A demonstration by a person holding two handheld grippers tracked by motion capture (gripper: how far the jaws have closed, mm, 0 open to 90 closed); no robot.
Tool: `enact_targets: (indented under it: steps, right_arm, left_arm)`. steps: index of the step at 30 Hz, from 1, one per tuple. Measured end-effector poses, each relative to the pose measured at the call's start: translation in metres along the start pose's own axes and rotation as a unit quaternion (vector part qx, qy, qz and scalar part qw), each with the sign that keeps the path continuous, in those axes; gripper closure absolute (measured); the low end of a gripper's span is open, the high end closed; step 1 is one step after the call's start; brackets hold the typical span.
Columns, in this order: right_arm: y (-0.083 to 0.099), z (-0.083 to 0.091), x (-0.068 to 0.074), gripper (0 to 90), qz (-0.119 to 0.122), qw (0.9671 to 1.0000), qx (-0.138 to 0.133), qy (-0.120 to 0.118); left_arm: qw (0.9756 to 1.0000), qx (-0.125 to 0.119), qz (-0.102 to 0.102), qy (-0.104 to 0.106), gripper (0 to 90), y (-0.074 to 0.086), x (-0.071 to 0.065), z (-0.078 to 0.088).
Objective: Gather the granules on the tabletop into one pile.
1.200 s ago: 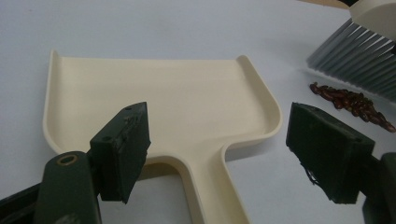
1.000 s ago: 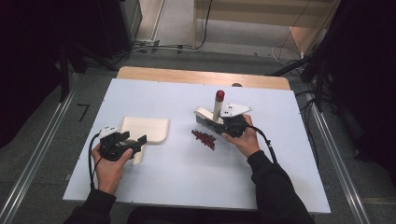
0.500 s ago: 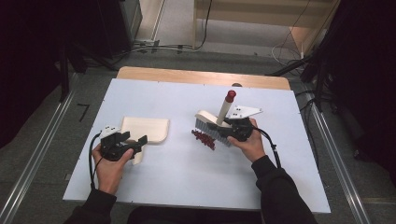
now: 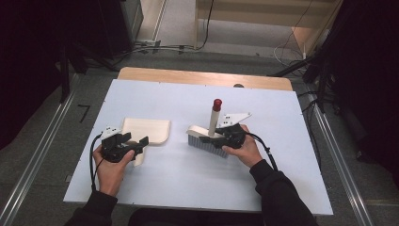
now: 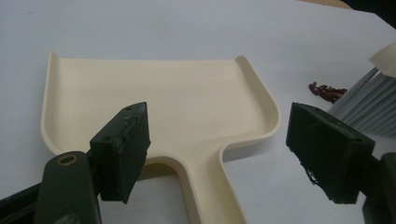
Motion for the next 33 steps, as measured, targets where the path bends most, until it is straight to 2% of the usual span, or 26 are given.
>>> enact_targets:
  steps: [11, 16, 19, 27, 33]
  right_arm:
    - [-0.004, -0.004, -0.014, 64.4, 0.004, 0.9999, 0.000, 0.010]
    - [-0.007, -0.003, -0.013, 64.4, 0.002, 1.0000, -0.001, 0.003]
    - [-0.011, 0.001, -0.010, 64.4, -0.008, 0.9999, -0.012, -0.004]
    - [-0.014, 0.020, -0.023, 64.3, -0.044, 0.9985, -0.025, 0.020]
    - [-0.007, 0.033, -0.039, 64.3, -0.069, 0.9956, -0.029, 0.057]
  left_arm:
    - [1.0000, 0.002, 0.000, 0.000, 22.6, 0.001, 0.001, -0.001]
    - [1.0000, 0.000, 0.002, 0.000, 22.6, 0.000, 0.001, 0.000]
    - [1.0000, -0.001, 0.002, 0.000, 22.6, 0.000, 0.001, 0.000]
    - [1.0000, -0.001, 0.000, -0.002, 22.6, -0.001, 0.002, 0.001]
    - [1.0000, -0.001, 0.000, -0.004, 22.5, -0.001, 0.002, 0.001]
Point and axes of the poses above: each handheld gripper's, and its own axes: z roughly backward along the jaws, y roughly out of its underside, x roughly to its left, the point moved 10 cm from there along -z, roughly forward along the jaws, and after that the axes turned 8 degrees about y, right-handed, at the moved point
